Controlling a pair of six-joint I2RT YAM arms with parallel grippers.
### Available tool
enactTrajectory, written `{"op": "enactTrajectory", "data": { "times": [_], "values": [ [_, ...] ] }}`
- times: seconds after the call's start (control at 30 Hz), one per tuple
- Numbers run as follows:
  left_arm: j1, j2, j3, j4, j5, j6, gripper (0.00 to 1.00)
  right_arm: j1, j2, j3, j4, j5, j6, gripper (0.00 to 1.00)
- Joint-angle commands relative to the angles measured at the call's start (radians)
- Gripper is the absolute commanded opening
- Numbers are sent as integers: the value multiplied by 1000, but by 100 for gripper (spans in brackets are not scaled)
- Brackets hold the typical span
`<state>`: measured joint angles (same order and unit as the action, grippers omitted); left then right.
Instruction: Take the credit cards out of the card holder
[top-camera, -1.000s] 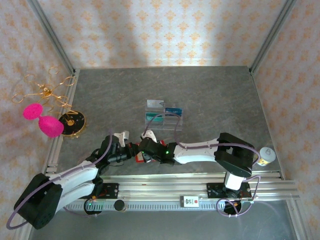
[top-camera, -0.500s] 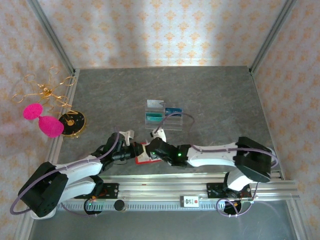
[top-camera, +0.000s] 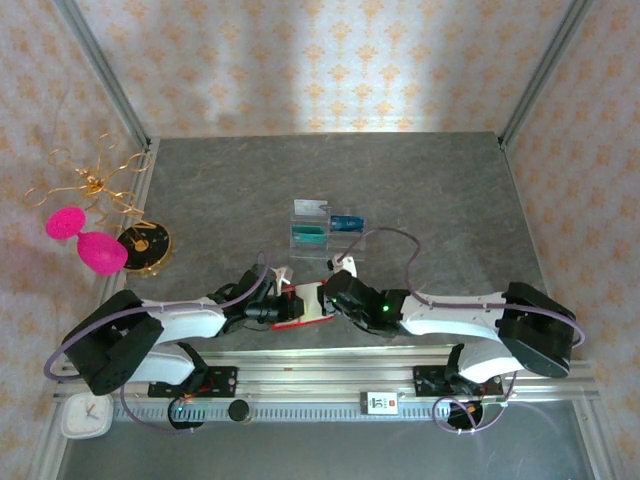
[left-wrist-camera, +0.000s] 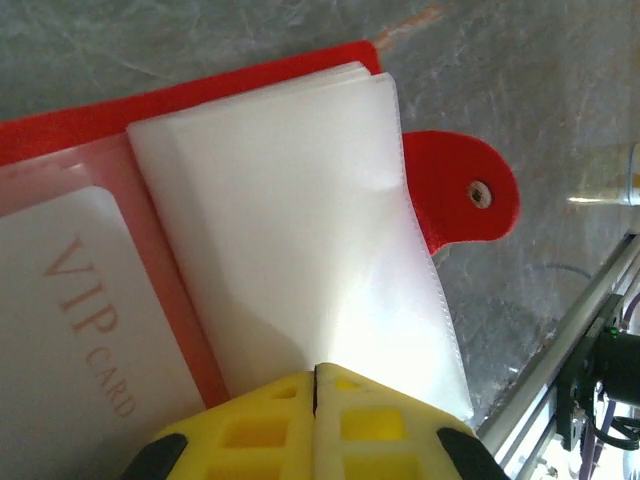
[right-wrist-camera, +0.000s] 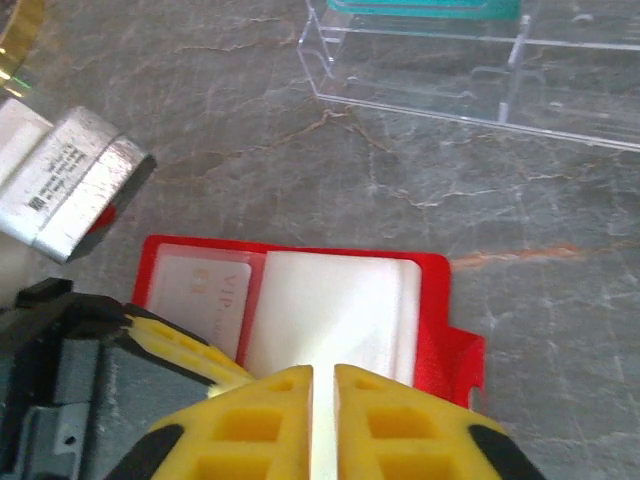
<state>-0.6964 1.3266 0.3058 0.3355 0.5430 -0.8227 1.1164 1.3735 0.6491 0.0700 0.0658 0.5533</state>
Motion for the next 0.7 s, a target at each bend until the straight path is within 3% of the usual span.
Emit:
{"op": "enactTrajectory", "data": {
  "times": [0.0, 0.13, 0.33, 0.53, 0.67],
  "values": [
    [-29, 19, 9, 61, 7, -7, 10, -30, 43, 33, 50, -141, -32, 6],
    [-34, 41, 15, 52, 8, 4, 8, -73, 107, 56, 73, -221, -28, 0],
    [-34, 9, 3, 46, 8, 2, 8, -101, 236, 73, 31, -244, -4, 0],
    [-20, -215, -28, -143, -100, 28, 8, -106, 272, 23, -2, -189, 55, 0],
    [65, -321, -98, -234, -109, 53, 5, -106, 237, -8, -19, -151, 90, 0]
  ]
}}
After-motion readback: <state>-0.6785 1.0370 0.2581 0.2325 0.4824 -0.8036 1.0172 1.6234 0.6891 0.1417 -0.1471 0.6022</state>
